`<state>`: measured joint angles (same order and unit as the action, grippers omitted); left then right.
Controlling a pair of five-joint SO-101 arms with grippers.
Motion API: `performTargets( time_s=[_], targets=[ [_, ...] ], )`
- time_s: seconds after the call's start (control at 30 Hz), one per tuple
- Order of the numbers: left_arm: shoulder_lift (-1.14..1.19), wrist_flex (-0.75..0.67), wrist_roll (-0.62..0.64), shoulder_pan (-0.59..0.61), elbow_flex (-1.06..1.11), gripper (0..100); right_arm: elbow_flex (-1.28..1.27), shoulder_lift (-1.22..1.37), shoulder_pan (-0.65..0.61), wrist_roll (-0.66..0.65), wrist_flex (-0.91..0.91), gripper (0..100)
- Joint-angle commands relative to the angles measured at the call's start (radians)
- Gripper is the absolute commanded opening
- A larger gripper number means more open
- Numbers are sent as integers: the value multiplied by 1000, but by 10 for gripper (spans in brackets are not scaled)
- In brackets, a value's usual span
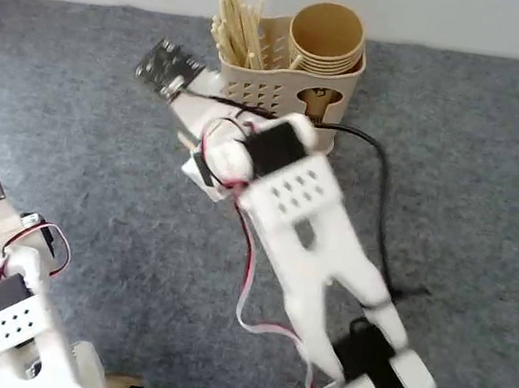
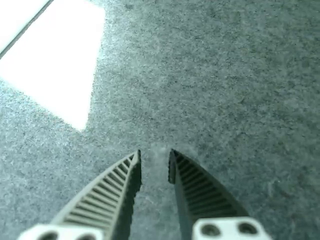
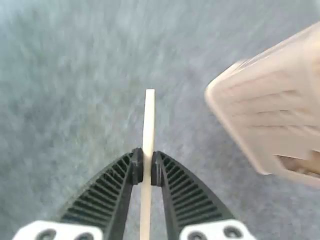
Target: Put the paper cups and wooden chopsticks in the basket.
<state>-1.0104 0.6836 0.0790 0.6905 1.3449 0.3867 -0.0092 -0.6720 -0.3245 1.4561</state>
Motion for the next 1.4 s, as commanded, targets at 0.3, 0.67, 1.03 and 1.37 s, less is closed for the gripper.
performTargets(
  time_s=[0.3,0.67,1.03,1.37],
  targets=[
    [-17,-23,-11,-8,-35,95,18,-366,58,127,-503,9],
    [-17,-23,-11,-8,-35,95,-222,-323,220,127,-1251,9],
    [-17,-23,-11,-8,-35,95,-598,-120,229,121,-1985,9],
    [-17,-23,-11,-8,-35,95,-592,108,274,118,-2091,20]
  ],
)
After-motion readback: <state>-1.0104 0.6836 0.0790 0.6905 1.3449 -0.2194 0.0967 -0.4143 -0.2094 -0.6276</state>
